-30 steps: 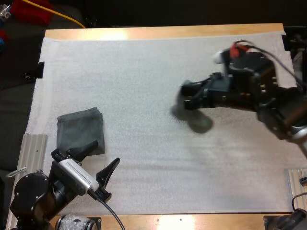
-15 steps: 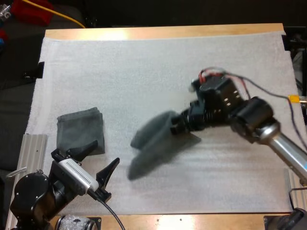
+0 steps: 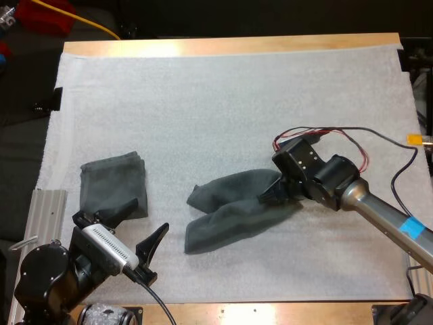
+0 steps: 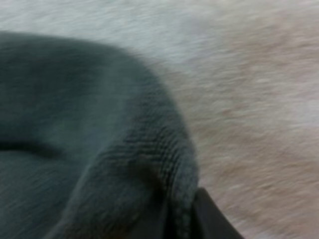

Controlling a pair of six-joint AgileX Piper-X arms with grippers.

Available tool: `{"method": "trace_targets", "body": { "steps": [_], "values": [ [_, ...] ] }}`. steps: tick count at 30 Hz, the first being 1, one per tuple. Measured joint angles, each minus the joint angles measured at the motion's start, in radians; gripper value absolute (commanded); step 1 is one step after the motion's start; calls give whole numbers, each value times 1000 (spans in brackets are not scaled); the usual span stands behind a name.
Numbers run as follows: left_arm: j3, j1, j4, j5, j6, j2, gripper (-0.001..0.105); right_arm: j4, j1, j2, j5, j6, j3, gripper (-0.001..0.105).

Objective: Pick towel from pile, fold and stack

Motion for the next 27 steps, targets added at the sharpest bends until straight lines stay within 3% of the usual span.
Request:
{"method": "trace_targets", "body": {
  "steps": [2,4,6,14,20,27],
  "values": [
    [0,0,1,0,-2,0,63,0,0,0,70,0,0,43],
    [0,0,10,0,-2,0,63,5,0,0,156,0,-6,71],
    [0,0,48,0,-2,0,63,33,0,0,226,-2,-23,85],
    [0,0,208,20,-2,0,63,146,0,-44,269,2,-55,78],
    [0,0,296,23,-2,0,63,186,0,-165,194,43,-55,78],
    [0,0,302,24,-2,0,63,232,0,-291,107,81,-55,78]
  ]
}}
